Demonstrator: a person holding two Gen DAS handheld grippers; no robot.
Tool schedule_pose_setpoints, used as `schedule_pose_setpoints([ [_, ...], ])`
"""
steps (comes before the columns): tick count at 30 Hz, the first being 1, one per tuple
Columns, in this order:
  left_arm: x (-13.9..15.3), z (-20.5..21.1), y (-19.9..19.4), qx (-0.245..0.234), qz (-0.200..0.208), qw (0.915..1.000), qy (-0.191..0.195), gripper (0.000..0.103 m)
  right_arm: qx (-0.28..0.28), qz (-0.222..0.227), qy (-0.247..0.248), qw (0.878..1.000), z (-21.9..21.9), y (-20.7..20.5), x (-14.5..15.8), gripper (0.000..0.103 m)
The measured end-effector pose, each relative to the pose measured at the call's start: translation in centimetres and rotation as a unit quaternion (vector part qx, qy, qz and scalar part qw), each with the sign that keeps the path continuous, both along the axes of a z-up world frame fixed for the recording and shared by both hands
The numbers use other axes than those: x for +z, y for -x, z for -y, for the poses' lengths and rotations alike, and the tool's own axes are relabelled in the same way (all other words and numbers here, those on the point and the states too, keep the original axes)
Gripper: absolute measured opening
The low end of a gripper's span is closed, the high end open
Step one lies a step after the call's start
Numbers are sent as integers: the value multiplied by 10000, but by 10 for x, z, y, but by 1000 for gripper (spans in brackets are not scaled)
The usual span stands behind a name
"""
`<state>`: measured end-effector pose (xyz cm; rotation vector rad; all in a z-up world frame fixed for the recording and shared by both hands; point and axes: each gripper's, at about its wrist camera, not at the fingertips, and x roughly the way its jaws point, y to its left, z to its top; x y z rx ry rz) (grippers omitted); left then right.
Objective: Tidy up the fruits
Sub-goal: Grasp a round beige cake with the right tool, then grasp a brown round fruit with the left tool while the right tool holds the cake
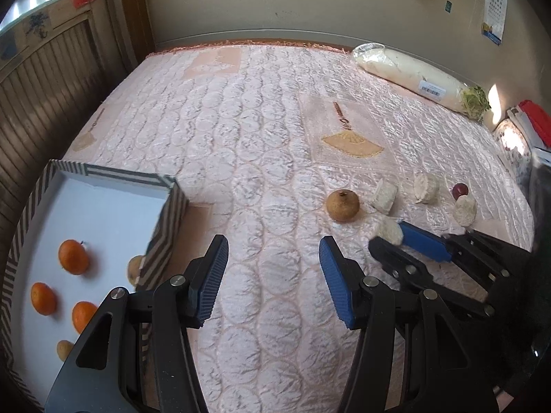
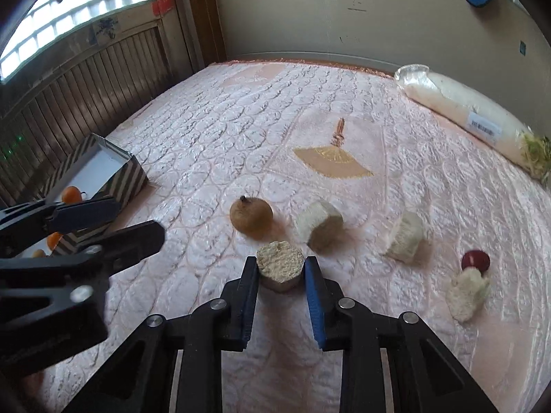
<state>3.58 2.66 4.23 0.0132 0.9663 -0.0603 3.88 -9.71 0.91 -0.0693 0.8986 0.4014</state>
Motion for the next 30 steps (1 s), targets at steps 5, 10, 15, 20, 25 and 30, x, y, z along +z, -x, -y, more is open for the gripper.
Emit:
schedule_pose_setpoints([
  [5,-4,17,-14,-184,-8,9998,55,55,-225,20,61,9997,25,17,3,26],
  [10,-11,32,-29,-380,2,9993,-41,55,-354,-98,-33,9993,40,20,-1,26],
  [15,-22,39,-41,-460,-95,9989,70,55,-307,-80,-84,9995,41,19,-2,26],
  [20,-27,46,-48,-540,-121,9984,79,55,-294,-82,-144,9994,43,18,-2,26],
  [25,-30,48,-52,-566,-71,9984,65,55,-279,-80,-137,9995,42,19,-2,26],
  [30,-30,45,-50,-566,31,9983,93,34,-277,-63,-139,9995,42,18,-3,26],
])
